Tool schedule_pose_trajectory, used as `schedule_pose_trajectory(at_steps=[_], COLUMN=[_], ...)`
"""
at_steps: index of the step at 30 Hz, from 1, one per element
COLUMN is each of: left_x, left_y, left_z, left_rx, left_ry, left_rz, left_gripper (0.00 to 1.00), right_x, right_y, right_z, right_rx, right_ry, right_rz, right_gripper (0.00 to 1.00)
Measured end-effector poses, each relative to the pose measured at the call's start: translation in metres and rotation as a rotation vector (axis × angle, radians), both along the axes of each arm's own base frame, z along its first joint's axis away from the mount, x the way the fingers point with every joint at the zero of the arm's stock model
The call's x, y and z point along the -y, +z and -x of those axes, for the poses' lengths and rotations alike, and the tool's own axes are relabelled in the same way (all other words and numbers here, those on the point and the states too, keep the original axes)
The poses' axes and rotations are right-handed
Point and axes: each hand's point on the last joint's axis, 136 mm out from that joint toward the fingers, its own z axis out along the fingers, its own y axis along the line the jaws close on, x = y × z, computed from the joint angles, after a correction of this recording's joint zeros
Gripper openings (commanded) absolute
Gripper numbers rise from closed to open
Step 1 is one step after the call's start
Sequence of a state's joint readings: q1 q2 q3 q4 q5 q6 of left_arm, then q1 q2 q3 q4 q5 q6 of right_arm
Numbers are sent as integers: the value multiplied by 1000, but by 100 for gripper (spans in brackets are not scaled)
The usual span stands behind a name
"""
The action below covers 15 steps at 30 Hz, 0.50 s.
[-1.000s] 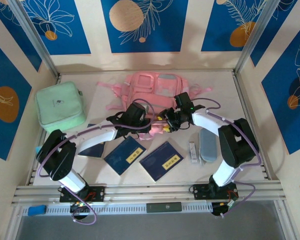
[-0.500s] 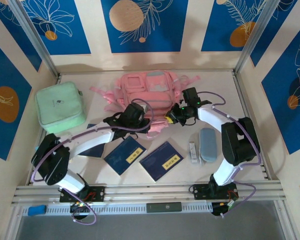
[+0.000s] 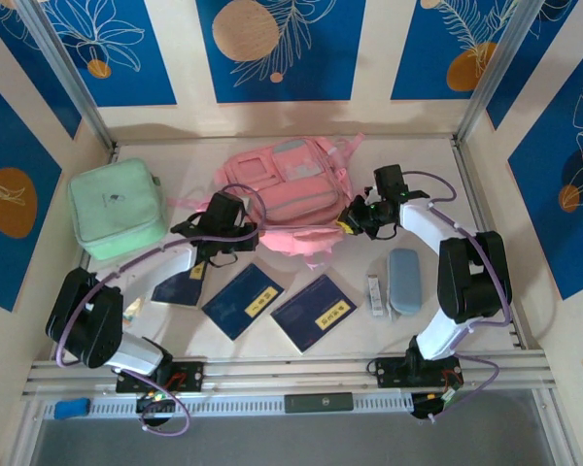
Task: Pack the student bag
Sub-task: Unzip the student bag at the top-center of the table.
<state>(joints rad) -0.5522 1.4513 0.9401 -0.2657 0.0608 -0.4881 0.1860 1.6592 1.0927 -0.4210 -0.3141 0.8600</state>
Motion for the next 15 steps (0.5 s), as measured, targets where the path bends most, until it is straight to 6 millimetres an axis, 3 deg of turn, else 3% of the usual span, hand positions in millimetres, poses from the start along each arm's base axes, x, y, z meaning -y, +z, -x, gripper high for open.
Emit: schedule_pose_trajectory(at_steps=[9,15], left_x=[-1,-4], left_y=[-11,-9], left_z=[-13,-31], left_rx=[-7,16], left_ry=[15,16], left_rz=[-23,-25], left_gripper=[0,0], right_x=[-2,16], right_y=[16,13], right_z=[4,4], right_rx=[62,46], right_ry=[-20,-69], right_rz=[56,45], right_gripper=[0,0])
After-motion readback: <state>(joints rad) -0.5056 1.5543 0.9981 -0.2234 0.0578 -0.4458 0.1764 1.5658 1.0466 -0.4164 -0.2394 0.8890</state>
